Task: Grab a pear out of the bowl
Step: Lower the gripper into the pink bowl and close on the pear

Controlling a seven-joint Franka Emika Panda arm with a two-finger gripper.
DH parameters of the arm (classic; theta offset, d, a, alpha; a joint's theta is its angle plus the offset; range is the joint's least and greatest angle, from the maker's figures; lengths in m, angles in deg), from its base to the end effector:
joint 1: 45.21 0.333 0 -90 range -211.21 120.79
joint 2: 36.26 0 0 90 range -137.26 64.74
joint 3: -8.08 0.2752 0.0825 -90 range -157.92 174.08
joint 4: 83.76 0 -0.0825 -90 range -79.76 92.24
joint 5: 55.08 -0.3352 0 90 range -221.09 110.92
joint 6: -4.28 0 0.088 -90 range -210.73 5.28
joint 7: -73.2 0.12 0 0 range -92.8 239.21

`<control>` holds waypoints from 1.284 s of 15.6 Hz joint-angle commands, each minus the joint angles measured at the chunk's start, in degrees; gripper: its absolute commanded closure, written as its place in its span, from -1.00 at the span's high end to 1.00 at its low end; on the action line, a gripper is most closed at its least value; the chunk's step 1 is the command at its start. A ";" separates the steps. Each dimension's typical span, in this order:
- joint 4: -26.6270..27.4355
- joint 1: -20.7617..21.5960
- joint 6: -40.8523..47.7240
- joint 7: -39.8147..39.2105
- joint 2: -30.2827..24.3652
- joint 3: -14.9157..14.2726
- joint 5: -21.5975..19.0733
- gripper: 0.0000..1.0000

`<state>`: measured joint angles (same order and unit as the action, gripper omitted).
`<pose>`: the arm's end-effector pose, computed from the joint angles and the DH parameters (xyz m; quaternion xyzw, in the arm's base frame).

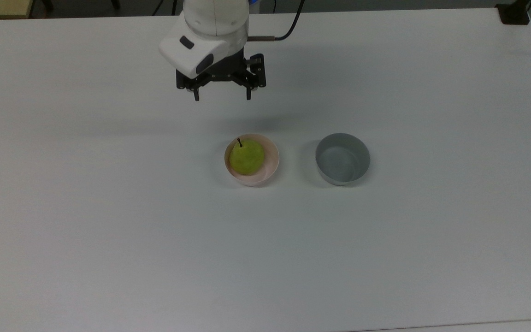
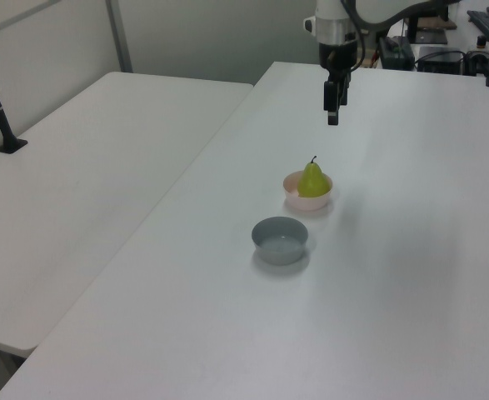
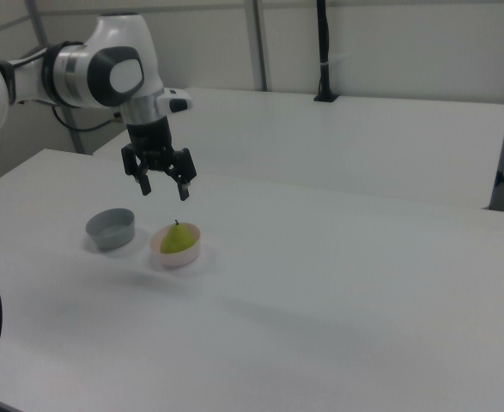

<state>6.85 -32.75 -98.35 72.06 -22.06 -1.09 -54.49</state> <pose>0.5743 0.0394 0.4521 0.9987 0.0419 -0.0170 0.0249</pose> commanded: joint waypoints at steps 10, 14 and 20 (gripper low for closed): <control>-0.17 4.76 -10.40 0.88 13.22 -1.02 -0.06 1.00; 0.00 5.55 -11.63 1.76 14.98 -0.94 0.38 1.00; 0.09 5.64 -13.92 3.17 15.78 -0.85 2.22 0.19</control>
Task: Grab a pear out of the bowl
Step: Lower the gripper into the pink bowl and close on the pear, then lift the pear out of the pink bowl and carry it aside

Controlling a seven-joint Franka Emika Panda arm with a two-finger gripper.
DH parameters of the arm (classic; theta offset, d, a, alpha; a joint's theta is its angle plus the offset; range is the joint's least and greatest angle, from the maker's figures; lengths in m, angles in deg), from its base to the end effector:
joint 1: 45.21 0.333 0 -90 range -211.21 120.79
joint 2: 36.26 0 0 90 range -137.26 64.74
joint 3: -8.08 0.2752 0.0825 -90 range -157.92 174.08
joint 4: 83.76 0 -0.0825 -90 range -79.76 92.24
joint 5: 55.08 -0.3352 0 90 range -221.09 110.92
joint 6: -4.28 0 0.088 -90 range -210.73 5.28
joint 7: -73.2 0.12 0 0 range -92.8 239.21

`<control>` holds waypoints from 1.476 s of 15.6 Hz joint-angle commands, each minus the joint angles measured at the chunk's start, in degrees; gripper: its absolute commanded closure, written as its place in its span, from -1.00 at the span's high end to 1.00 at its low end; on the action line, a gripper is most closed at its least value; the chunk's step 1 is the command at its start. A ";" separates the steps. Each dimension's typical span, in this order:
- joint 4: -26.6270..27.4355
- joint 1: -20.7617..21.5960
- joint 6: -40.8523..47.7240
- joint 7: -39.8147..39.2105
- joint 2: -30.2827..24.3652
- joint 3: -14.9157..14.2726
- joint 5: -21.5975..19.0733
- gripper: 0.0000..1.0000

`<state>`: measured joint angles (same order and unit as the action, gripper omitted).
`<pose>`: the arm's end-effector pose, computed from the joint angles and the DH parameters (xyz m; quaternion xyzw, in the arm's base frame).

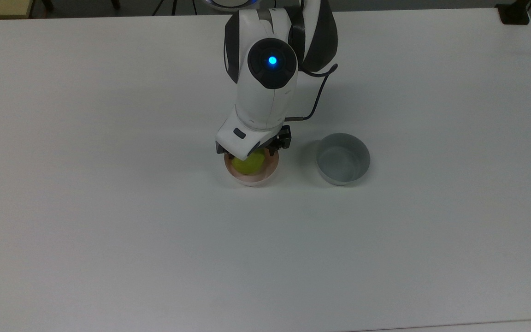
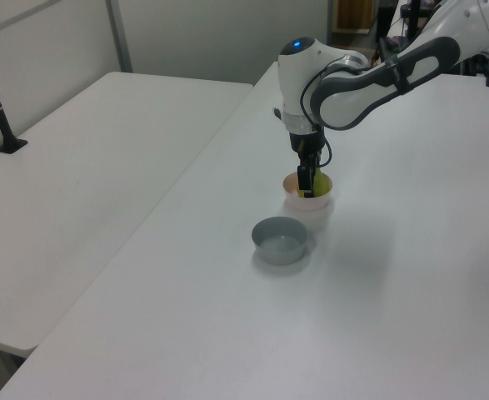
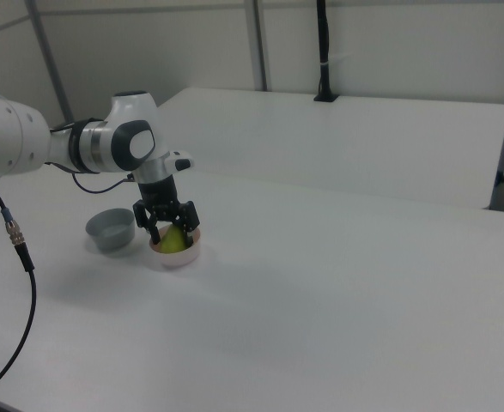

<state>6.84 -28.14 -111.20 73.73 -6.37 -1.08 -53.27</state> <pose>0.6096 0.0935 0.3080 0.9945 0.0804 -0.0365 0.0569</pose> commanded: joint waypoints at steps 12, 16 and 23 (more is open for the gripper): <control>-0.07 -0.98 2.36 1.06 -11.42 -1.12 -0.31 -0.34; 2.30 -4.49 6.57 -2.00 -15.63 -0.51 -0.32 -0.33; 5.11 -16.36 14.14 -10.71 -20.57 2.57 0.39 -0.33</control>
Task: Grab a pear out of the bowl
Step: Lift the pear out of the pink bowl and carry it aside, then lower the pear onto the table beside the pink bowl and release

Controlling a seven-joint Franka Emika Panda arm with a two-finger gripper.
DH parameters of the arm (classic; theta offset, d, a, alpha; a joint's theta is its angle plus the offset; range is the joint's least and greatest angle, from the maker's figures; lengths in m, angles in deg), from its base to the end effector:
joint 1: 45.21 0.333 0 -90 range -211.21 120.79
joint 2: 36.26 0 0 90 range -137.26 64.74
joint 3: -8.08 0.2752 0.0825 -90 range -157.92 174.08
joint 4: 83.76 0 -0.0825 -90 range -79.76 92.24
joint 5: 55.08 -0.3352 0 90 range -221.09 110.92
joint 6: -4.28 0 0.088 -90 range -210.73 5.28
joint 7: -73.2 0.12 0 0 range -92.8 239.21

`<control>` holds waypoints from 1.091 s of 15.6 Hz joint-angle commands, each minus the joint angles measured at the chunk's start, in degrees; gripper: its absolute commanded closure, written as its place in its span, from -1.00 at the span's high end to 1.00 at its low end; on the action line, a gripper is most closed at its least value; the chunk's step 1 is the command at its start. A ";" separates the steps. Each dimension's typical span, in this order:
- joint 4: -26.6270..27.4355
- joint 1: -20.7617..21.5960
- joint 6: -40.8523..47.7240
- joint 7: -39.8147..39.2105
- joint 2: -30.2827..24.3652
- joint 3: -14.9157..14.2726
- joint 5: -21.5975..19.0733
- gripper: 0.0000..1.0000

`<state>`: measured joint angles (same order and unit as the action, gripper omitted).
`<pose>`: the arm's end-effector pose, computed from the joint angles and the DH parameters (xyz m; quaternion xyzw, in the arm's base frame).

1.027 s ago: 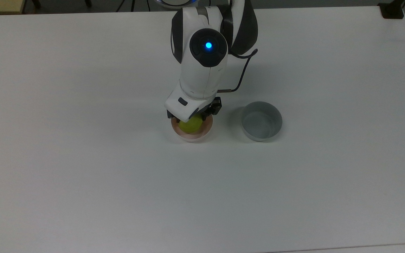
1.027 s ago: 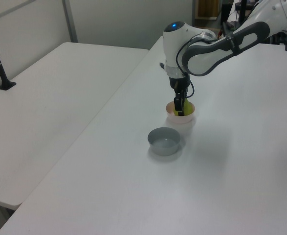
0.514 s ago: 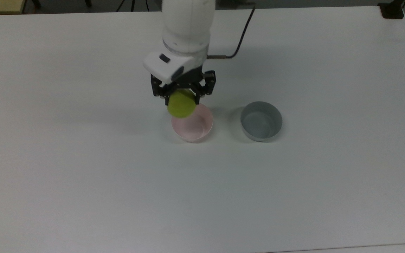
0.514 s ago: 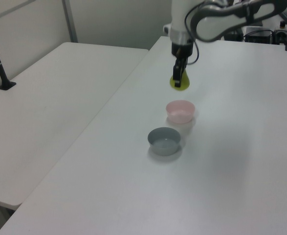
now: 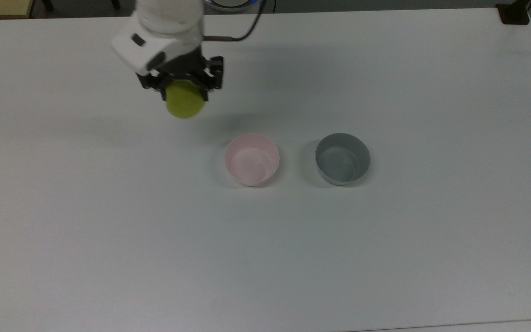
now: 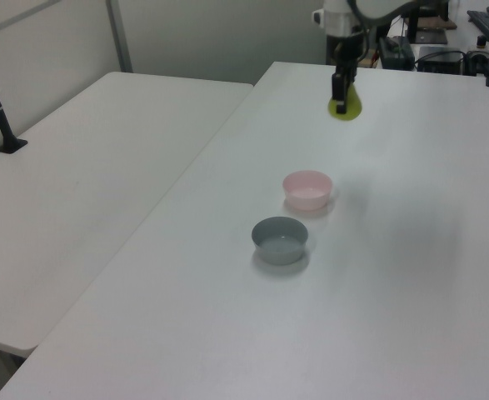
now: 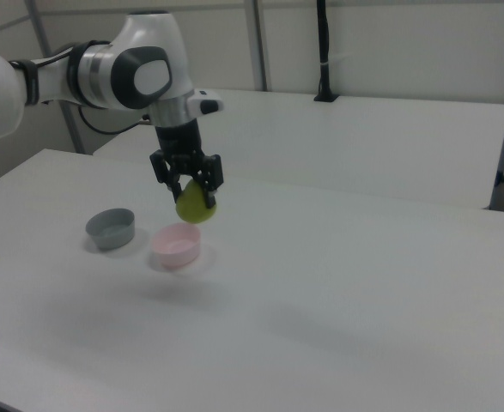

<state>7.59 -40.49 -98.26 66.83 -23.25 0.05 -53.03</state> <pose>0.5706 -0.0305 0.4580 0.9988 0.0324 -0.0176 0.0318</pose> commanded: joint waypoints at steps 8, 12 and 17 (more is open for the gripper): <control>6.48 -3.06 -1.34 -3.13 3.50 1.35 4.27 -0.32; 6.57 -2.26 -4.95 -1.01 7.29 1.35 5.50 -0.31; 6.57 -1.65 -6.36 0.31 10.64 1.27 7.96 -0.20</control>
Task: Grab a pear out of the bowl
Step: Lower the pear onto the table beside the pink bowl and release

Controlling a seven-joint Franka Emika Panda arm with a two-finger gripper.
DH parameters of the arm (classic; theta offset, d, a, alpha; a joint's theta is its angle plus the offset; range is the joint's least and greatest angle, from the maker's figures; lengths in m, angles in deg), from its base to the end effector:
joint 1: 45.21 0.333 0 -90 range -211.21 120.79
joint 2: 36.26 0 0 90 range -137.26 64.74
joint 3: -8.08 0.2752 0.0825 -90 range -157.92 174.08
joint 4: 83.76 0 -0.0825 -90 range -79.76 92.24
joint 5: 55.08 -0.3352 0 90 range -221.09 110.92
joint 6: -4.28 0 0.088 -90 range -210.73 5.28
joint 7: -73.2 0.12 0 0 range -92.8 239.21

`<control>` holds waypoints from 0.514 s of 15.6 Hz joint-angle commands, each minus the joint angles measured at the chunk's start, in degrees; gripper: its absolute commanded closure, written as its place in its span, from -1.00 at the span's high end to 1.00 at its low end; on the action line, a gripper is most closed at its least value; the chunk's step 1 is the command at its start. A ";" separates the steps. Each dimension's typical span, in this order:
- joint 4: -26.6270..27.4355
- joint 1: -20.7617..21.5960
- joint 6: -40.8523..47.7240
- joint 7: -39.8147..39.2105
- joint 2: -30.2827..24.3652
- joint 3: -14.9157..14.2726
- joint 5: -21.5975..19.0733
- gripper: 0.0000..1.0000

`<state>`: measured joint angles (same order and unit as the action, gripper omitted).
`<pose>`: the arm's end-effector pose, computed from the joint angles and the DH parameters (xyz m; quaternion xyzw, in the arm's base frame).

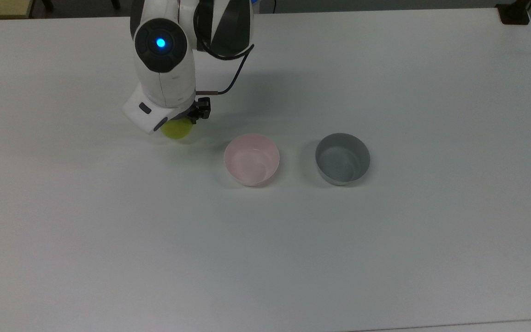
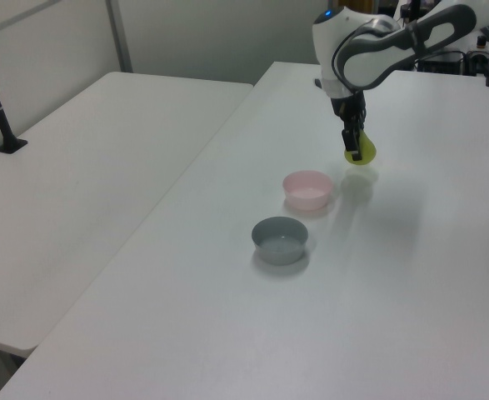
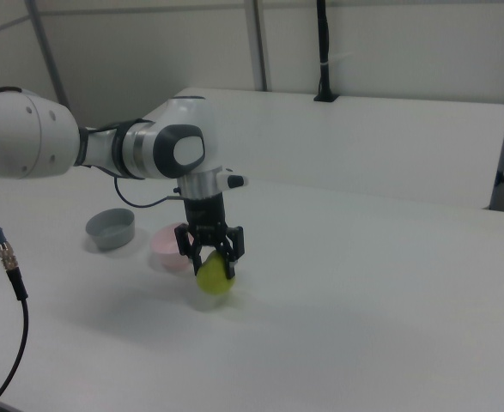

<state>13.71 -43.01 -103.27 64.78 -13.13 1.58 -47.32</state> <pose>0.5715 -0.0503 0.3198 0.9879 0.0651 -0.1211 0.0714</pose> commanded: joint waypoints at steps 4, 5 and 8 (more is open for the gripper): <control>0.44 0.79 -1.17 2.35 0.52 -0.44 2.43 0.54; 0.44 0.79 -1.17 2.44 0.52 -0.62 2.43 0.92; 0.18 0.79 -0.91 2.44 0.08 -0.71 2.43 1.00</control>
<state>13.47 -42.83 -103.53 65.88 -11.86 1.45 -46.08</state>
